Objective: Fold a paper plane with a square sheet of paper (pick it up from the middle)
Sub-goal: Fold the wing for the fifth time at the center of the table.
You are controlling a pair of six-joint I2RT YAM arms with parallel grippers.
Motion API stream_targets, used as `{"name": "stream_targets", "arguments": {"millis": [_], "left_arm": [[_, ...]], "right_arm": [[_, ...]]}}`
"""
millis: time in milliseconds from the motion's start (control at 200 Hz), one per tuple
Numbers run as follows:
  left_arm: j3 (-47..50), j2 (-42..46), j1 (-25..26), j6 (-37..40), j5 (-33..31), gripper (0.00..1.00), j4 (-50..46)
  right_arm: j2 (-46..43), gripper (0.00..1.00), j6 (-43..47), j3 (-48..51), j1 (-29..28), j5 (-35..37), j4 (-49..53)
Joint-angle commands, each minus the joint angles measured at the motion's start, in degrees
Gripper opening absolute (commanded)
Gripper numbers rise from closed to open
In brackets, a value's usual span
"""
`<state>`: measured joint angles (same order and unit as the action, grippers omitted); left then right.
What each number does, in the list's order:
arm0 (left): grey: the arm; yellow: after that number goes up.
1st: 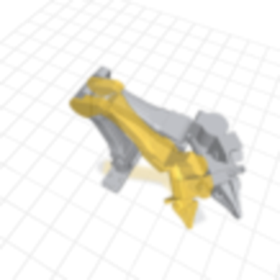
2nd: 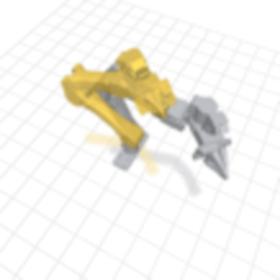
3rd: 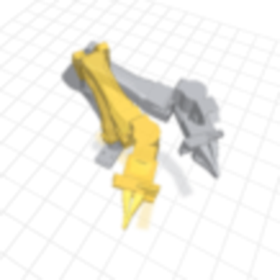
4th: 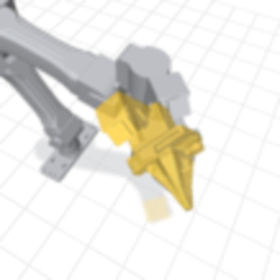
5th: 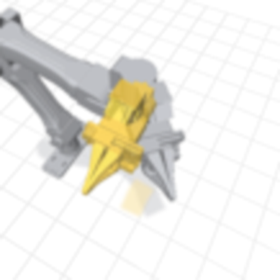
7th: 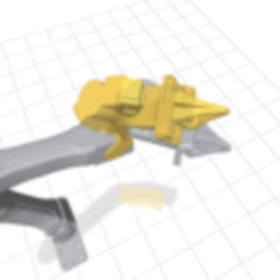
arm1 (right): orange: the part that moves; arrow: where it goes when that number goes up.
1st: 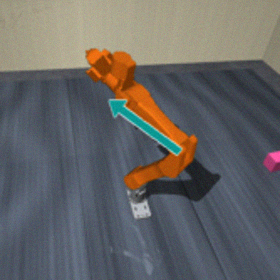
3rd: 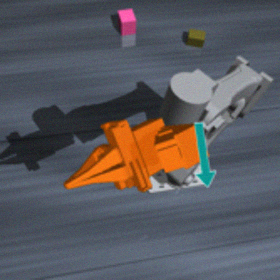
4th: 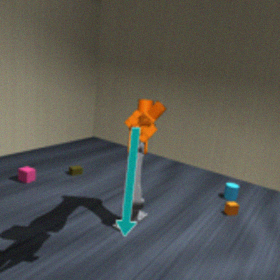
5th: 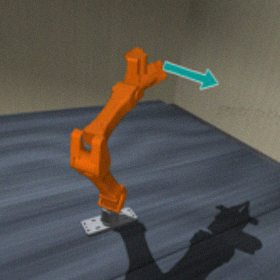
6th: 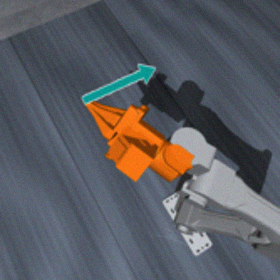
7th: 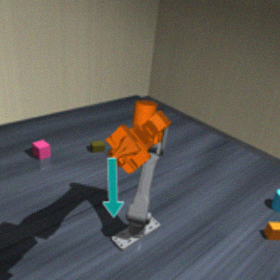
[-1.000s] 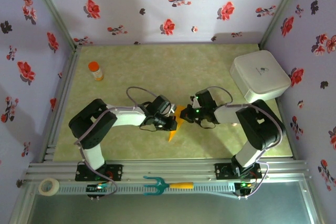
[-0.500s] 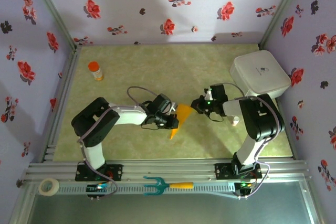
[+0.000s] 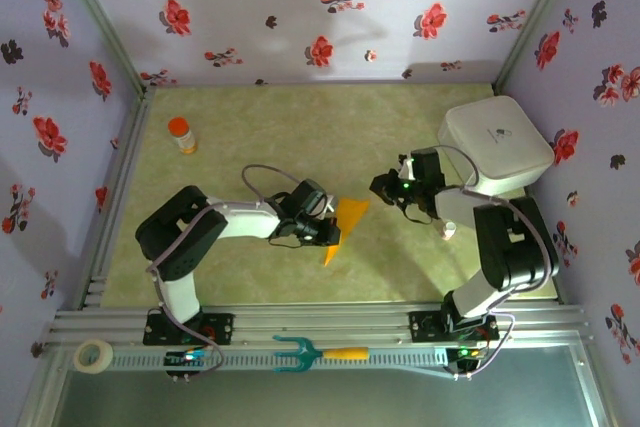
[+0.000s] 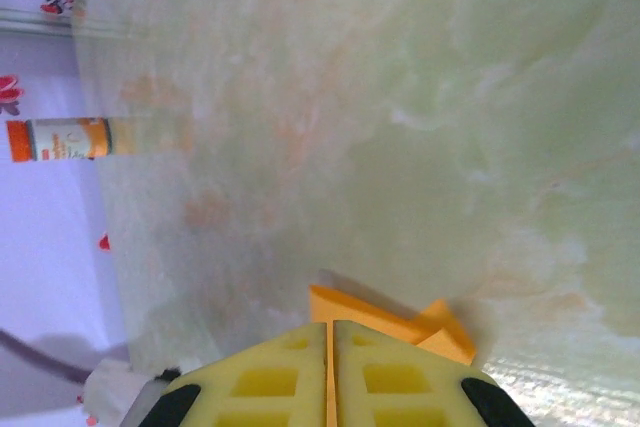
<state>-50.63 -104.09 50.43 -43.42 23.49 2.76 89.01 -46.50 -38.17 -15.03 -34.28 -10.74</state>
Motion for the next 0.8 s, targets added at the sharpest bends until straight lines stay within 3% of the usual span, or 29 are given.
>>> {"name": "stream_targets", "arguments": {"millis": [0,380,545,795], "left_arm": [[0.2,0.3,-0.9,-0.4,-7.0,0.03,-7.1],[-3.5,3.0,-1.9,0.6,-7.9,0.07,-6.9],[-1.8,7.7,-1.9,0.9,-8.9,0.16,-5.4],[1.2,11.8,-3.1,0.2,-10.7,0.15,-4.8]], "right_arm": [[-2.3,0.12,0.1,2.3,-2.7,1.6,3.8],[-4.3,0.13,-2.7,5.1,-7.3,5.3,3.9],[-5.0,0.14,-2.9,4.8,-7.8,5.8,4.4],[-2.4,0.11,-3.6,2.3,-10.5,3.5,2.2]]}}
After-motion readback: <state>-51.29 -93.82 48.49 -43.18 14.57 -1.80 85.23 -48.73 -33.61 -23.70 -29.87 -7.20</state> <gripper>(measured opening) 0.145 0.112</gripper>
